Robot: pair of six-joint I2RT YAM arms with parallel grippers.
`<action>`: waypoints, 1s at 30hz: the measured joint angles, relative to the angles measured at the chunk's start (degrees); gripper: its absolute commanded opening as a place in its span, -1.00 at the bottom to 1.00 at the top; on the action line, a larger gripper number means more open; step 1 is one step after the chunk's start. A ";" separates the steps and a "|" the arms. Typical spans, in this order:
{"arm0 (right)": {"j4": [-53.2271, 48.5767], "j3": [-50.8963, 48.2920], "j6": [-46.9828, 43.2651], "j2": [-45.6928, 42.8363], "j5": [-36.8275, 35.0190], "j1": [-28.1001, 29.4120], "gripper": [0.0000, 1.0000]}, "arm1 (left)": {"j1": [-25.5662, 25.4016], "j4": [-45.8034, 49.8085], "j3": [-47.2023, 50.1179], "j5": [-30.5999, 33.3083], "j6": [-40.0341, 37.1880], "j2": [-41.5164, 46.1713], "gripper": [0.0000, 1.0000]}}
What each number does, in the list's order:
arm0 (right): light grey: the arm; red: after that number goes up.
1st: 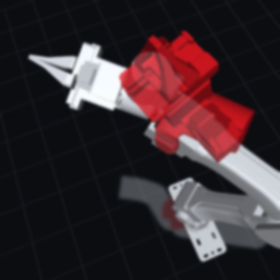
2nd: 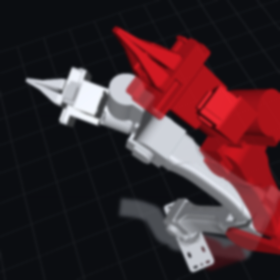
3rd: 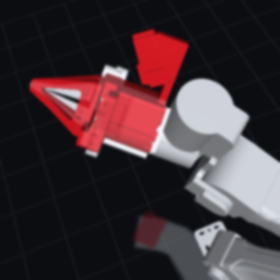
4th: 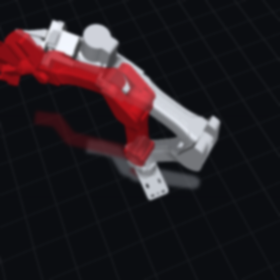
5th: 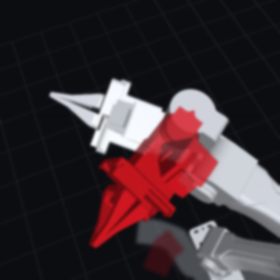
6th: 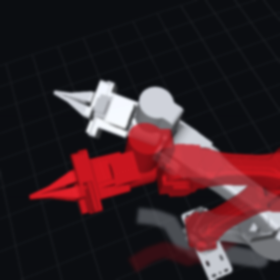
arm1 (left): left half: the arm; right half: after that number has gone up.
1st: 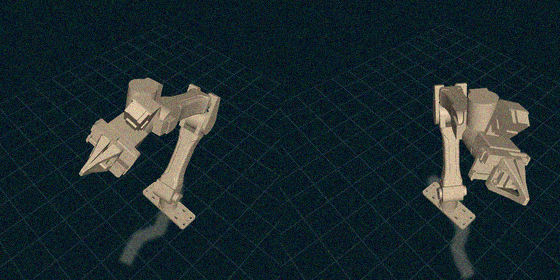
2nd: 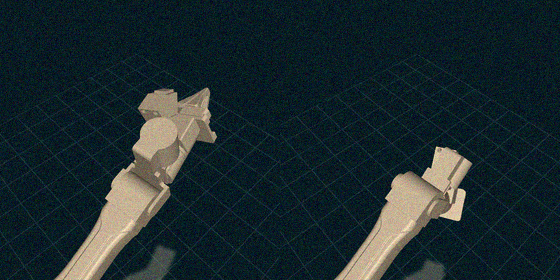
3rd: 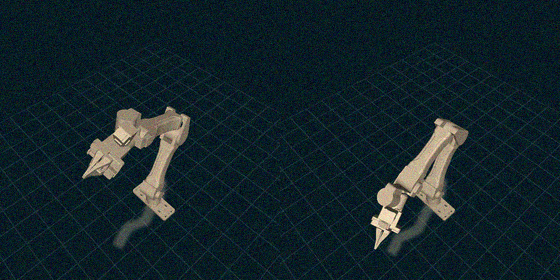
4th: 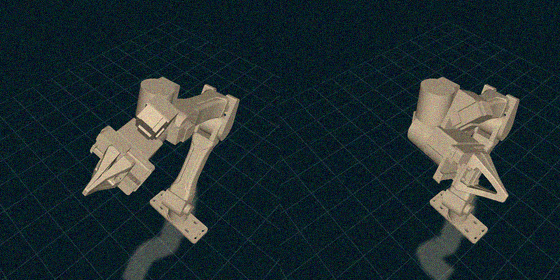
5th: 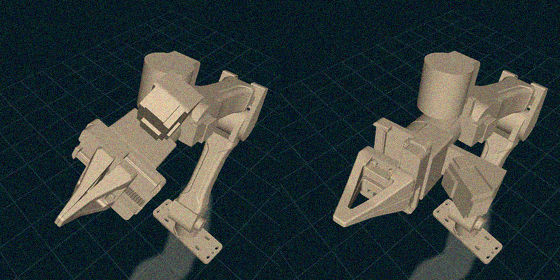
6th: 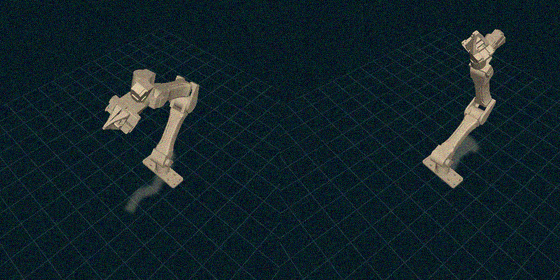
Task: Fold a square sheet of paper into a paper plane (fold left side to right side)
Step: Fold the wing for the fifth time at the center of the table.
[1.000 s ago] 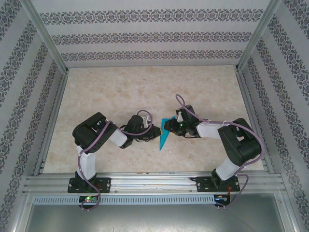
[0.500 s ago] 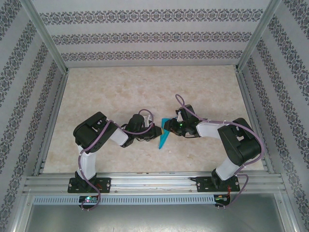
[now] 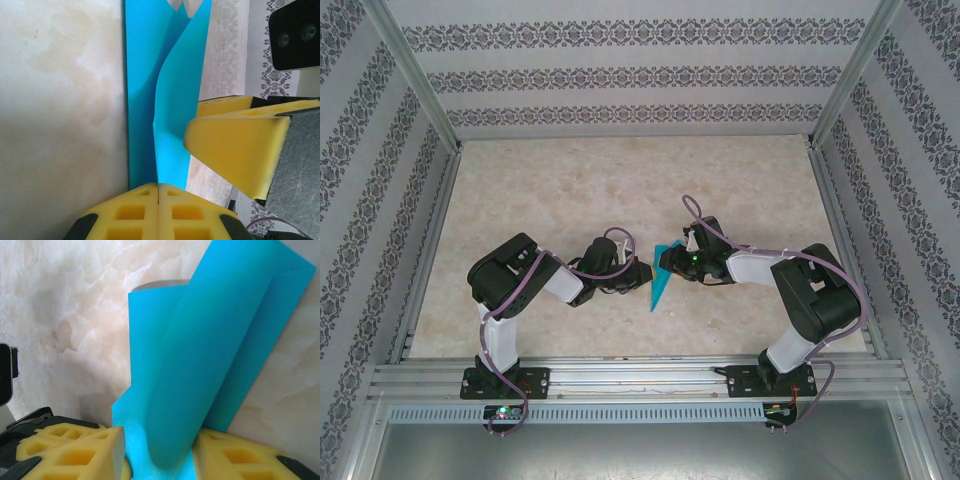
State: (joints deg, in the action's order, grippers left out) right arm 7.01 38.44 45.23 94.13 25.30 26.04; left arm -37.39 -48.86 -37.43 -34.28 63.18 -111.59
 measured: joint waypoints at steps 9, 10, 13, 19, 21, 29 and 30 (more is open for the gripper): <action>0.07 -0.04 0.04 -0.24 -0.02 0.00 -0.15 | 0.00 1.97 -0.87 -0.07 -0.24 0.00 -1.00; 0.09 -0.11 0.07 -0.33 0.00 0.00 -0.15 | 0.00 2.19 -0.98 -0.13 -0.35 0.00 -1.00; 0.57 -0.44 0.09 -0.50 0.00 0.00 -0.16 | 0.00 3.17 -1.46 -0.46 -0.81 0.00 -1.00; 0.61 -0.52 0.11 -0.61 -0.02 -0.02 -0.20 | 0.00 5.27 -2.34 -1.11 -1.66 0.11 -1.00; 0.76 -0.74 0.13 -0.72 -0.02 -0.02 -0.20 | 0.00 5.90 -2.58 -1.11 -1.73 0.17 -1.00; 0.94 -1.44 0.79 -1.64 -0.02 -0.04 -0.17 | 0.00 7.41 -3.15 -1.18 -1.73 0.31 -1.00; 0.94 -1.44 0.92 -1.64 -0.02 -0.04 -0.17 | 0.00 7.67 -3.28 -1.20 -1.73 0.33 -1.00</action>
State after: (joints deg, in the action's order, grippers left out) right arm 7.94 36.99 46.15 92.49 25.28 26.00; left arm -37.39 -41.19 -40.71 -35.48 61.45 -111.26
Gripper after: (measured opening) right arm 0.414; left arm 0.056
